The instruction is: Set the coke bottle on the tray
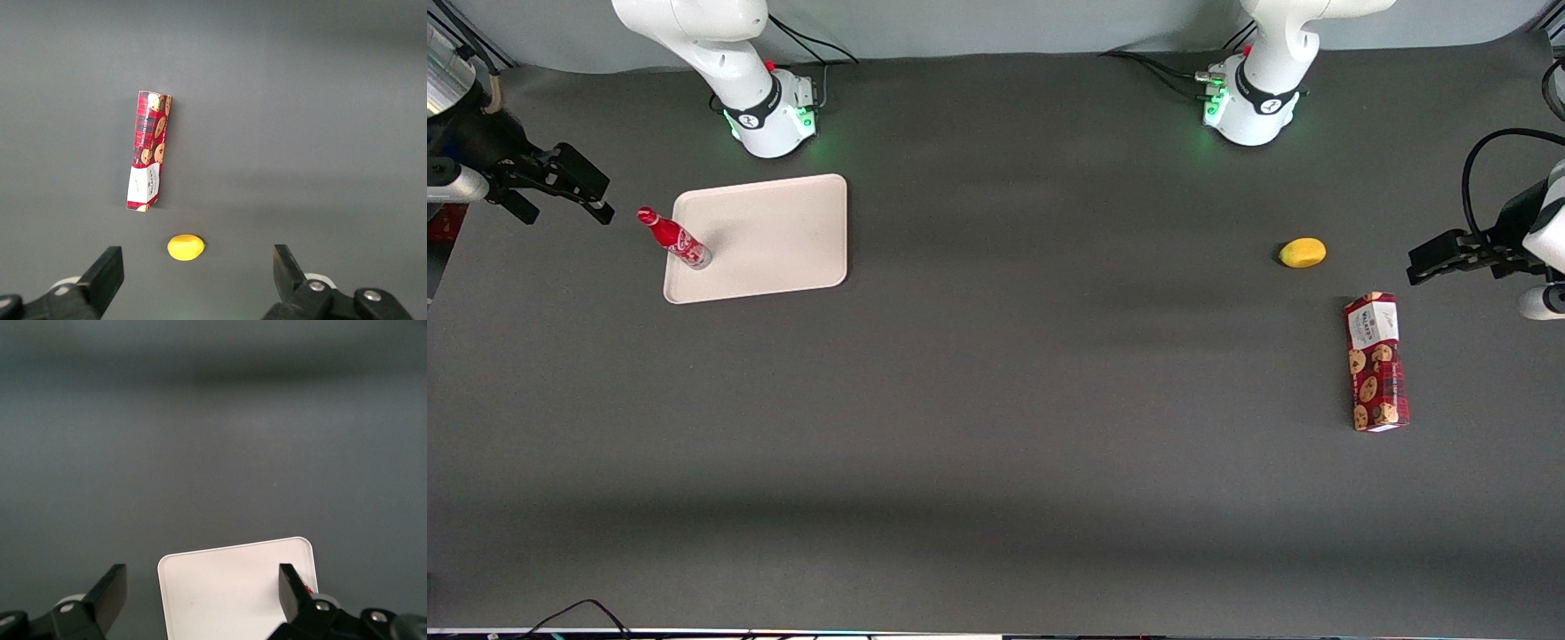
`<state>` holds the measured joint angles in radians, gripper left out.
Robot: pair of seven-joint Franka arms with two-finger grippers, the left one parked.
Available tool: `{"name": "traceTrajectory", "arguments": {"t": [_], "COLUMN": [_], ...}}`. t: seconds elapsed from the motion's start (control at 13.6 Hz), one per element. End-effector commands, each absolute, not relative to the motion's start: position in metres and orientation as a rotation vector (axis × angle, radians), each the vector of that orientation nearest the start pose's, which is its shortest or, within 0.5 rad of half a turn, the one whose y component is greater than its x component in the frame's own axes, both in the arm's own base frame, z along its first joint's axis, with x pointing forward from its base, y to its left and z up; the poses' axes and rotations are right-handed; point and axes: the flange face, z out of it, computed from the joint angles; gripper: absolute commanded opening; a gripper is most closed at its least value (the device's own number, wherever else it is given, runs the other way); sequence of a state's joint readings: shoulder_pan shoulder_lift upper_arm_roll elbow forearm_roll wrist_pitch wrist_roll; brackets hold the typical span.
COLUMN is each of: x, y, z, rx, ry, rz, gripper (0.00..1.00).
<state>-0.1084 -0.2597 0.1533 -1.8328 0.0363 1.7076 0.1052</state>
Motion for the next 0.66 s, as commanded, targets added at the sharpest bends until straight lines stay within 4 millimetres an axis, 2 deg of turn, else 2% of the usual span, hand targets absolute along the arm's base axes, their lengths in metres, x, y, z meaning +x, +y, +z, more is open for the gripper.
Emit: {"name": "traceTrajectory", "arguments": {"t": [0.0,0.37,0.59], "x": [0.495,0.506,0.501], "y": [0.04,0.035,0.032], "z": [0.639,0.641,0.638], "rx": [-3.082,-3.076,-3.09], "ry": [0.135,0.142,0.137], "rz": [-0.129,-0.044,0.016], "gripper": [1.0,1.0,1.0]}}
